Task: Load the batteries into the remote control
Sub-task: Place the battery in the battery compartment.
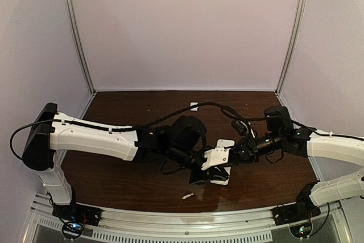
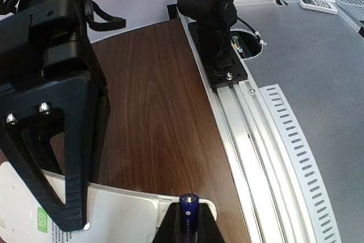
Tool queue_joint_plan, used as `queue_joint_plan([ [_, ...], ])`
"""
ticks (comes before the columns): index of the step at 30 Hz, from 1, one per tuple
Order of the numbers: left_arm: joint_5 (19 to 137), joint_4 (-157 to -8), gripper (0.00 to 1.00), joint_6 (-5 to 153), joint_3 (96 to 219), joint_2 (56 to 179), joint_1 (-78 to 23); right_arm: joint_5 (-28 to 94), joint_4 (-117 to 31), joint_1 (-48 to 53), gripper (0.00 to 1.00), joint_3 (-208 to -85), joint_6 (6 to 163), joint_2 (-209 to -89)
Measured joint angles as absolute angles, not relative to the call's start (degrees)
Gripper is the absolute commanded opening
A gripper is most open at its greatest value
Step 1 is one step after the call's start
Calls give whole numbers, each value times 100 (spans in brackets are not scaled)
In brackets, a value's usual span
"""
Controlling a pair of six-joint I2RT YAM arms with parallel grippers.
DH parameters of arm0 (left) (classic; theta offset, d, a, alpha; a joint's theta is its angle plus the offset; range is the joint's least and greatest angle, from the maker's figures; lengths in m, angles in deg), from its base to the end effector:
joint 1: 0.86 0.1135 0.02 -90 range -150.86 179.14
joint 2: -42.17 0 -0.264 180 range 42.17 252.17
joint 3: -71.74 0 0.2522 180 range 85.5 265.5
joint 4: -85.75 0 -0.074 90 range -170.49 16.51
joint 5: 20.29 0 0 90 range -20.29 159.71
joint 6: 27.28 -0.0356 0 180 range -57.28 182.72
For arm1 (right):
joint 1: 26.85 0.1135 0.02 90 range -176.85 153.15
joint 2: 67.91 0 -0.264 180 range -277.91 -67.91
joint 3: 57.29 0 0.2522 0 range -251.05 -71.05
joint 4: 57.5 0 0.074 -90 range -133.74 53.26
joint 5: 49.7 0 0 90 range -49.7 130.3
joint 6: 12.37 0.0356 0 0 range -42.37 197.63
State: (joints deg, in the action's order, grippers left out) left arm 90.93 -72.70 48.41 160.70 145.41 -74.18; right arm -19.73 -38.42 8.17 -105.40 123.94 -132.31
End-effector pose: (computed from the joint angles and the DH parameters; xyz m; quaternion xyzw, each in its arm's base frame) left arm 0.1058 -0.3981 0.2455 0.6664 0.5734 -0.3631 0.3088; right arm 0.1648 0.1531 0.2277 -0.1528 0.7882 0.5961 0.0118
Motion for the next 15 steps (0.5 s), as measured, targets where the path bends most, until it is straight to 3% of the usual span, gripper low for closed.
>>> queue_joint_plan([
  [15, 9093, -7235, 17, 4872, 16051, 14548, -7418, -1971, -3842, 817, 0, -10540, 12392, -13231],
])
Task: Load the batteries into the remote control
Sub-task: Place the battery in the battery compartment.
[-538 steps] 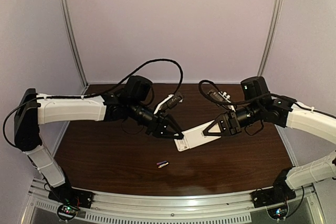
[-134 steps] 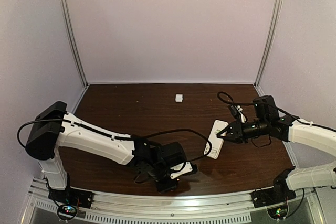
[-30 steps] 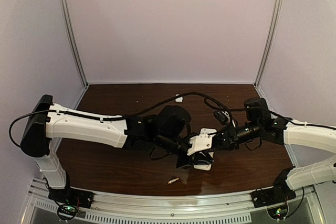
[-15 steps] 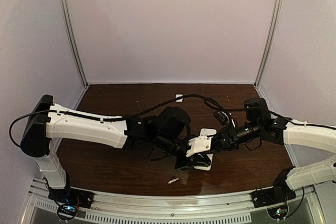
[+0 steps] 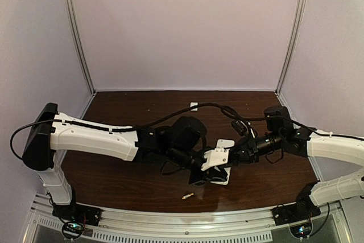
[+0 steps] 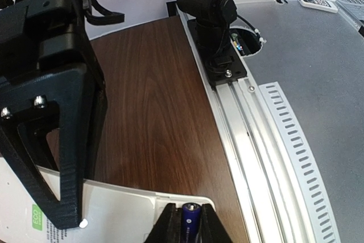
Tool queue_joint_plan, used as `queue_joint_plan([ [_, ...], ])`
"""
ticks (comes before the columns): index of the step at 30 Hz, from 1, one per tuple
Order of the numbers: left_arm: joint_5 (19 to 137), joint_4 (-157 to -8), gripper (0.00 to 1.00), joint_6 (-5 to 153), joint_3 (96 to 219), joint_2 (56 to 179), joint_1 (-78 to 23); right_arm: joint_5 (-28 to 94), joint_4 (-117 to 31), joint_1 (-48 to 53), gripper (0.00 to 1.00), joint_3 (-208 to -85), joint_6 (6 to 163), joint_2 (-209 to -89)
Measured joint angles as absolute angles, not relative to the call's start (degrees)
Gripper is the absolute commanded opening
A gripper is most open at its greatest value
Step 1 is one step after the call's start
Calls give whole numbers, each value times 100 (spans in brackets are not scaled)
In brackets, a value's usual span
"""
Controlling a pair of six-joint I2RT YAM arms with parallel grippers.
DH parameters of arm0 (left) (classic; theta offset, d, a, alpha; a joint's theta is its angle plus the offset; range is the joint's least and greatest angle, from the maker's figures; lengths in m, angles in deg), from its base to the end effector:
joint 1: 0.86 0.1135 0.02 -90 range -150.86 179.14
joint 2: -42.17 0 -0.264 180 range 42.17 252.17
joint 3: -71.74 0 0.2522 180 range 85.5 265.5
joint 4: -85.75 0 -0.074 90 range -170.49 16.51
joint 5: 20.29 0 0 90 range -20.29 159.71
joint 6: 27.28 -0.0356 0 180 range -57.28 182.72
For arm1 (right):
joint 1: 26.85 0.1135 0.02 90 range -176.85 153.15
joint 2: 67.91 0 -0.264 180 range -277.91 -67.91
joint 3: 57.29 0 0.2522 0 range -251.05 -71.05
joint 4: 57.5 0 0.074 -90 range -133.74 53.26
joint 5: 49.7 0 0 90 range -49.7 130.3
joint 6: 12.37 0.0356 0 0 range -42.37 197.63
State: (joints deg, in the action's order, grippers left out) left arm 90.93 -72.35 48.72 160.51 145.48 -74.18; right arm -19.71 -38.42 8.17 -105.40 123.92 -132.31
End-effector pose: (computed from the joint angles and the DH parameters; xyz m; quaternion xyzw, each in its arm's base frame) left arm 0.1057 -0.3975 0.2434 0.6658 0.5775 -0.3620 0.3035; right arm 0.1648 0.1531 0.2277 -0.1528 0.7882 0.5960 0.0120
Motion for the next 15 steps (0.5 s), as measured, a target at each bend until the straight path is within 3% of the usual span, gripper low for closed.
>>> queue_joint_plan([
  [8, 9099, -7162, 28, 4872, 16051, 14559, -7418, -1943, -3837, 817, 0, -10540, 12337, -13231],
  [15, 9077, -7092, 47, 4972, 16051, 14556, -7418, -1787, -3829, 815, 0, -10540, 12236, -13264],
])
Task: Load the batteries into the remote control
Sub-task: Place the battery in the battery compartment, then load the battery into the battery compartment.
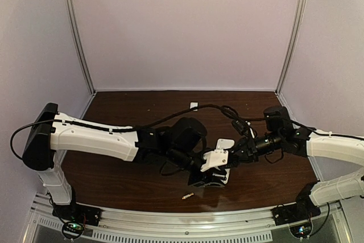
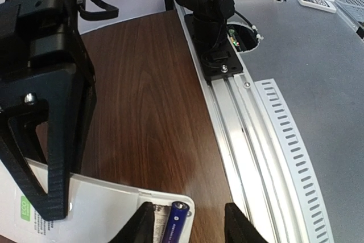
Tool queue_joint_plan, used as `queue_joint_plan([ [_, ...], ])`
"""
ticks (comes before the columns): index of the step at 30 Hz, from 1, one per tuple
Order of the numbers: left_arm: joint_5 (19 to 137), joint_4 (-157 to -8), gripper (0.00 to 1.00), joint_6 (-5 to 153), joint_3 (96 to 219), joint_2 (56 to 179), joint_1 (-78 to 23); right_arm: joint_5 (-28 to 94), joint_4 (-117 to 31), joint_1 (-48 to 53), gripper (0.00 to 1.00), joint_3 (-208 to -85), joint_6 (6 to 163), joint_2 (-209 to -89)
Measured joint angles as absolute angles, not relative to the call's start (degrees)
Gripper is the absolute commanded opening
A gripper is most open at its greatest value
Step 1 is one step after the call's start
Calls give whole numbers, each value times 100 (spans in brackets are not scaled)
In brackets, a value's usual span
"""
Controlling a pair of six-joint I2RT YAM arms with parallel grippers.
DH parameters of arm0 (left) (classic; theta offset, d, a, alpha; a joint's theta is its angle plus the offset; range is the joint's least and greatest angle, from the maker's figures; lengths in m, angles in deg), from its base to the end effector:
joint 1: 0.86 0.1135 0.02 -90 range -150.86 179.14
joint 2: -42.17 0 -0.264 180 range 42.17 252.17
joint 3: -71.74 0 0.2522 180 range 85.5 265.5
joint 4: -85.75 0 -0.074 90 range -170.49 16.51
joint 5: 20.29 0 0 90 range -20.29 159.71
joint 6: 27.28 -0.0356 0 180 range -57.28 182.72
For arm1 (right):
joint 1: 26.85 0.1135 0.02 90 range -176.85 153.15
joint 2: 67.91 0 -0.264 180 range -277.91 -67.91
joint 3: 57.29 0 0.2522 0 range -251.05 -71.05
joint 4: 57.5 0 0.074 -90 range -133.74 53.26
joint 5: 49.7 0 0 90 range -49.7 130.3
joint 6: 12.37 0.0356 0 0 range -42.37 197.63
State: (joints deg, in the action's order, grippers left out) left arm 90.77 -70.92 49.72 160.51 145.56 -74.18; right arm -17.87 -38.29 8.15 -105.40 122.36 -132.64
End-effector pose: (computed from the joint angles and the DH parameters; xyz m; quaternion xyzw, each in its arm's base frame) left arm 0.1053 -0.3962 0.2407 0.6628 0.5896 -0.3587 0.2905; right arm 0.1663 0.1534 0.2258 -0.1545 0.7940 0.5872 0.0280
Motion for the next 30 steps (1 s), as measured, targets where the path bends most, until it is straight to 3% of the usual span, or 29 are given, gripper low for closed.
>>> queue_joint_plan([
  [9, 8664, -7197, 75, 5425, 15939, 14261, -7368, -1530, -3848, 800, 0, -10540, 12282, -13417],
  [12, 8483, -7274, 97, 5683, 15788, 14003, -7309, -1457, -3953, 765, 0, -10540, 12324, -13465],
  [19, 8258, -7521, 97, 7027, 15272, 13483, -6854, -1197, -4233, 690, 0, -10540, 12472, -13524],
  [30, 9060, -8483, 97, 9534, 14385, 13422, -6275, -1009, -4862, 686, 0, -10542, 12840, -13587],
])
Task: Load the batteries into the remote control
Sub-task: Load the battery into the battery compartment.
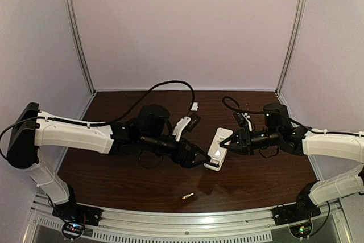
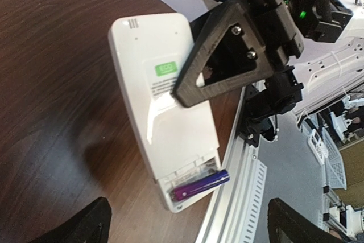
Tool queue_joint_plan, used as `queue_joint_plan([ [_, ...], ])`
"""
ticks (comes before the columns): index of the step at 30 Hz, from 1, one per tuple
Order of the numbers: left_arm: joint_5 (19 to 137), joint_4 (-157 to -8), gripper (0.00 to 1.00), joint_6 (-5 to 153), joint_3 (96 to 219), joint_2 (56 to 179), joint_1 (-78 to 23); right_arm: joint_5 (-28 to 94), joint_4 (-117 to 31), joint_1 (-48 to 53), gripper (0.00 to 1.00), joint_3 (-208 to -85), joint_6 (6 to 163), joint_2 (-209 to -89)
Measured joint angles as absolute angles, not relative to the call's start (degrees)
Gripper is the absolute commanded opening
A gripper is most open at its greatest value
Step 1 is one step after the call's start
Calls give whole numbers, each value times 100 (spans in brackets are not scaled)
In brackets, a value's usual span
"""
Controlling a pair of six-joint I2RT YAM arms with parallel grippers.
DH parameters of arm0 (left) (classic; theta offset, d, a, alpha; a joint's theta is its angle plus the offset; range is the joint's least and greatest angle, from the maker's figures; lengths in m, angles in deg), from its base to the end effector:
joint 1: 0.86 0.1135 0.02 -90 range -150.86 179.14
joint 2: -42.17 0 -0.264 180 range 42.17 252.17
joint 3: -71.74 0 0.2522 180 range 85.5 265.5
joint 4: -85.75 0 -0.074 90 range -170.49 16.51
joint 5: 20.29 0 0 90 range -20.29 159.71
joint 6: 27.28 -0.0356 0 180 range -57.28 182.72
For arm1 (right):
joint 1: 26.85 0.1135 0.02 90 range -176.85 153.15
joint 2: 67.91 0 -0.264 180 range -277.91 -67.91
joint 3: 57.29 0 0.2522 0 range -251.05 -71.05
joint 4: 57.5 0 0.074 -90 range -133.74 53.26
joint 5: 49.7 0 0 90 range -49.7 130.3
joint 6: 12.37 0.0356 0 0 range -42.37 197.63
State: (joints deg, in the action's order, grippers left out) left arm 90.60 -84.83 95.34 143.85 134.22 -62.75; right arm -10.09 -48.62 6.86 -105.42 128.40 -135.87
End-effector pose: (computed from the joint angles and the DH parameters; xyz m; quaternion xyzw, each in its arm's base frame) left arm 0.1584 -0.3235 0.2387 0.3030 0.7982 -0.4708 0.2220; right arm 0.1869 0.1577 0.2262 -0.0991 0.8021 0.5812 0.0953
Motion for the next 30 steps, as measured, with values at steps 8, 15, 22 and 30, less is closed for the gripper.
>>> queue_joint_plan([
  [8, 9536, -8998, 97, 10135, 14370, 13704, -6312, -970, -5013, 686, 0, -10542, 12971, -13651],
  [15, 9552, -8948, 95, 10216, 14549, 13973, -6325, -970, -5094, 686, 0, -10571, 13039, -13662],
  [22, 9549, -8893, 87, 10249, 14700, 14176, -6371, -970, -5094, 686, 0, -10573, 13056, -13668],
  [30, 9554, -8887, 83, 10244, 14897, 14246, -6382, -970, -5092, 686, 0, -10573, 13054, -13673],
])
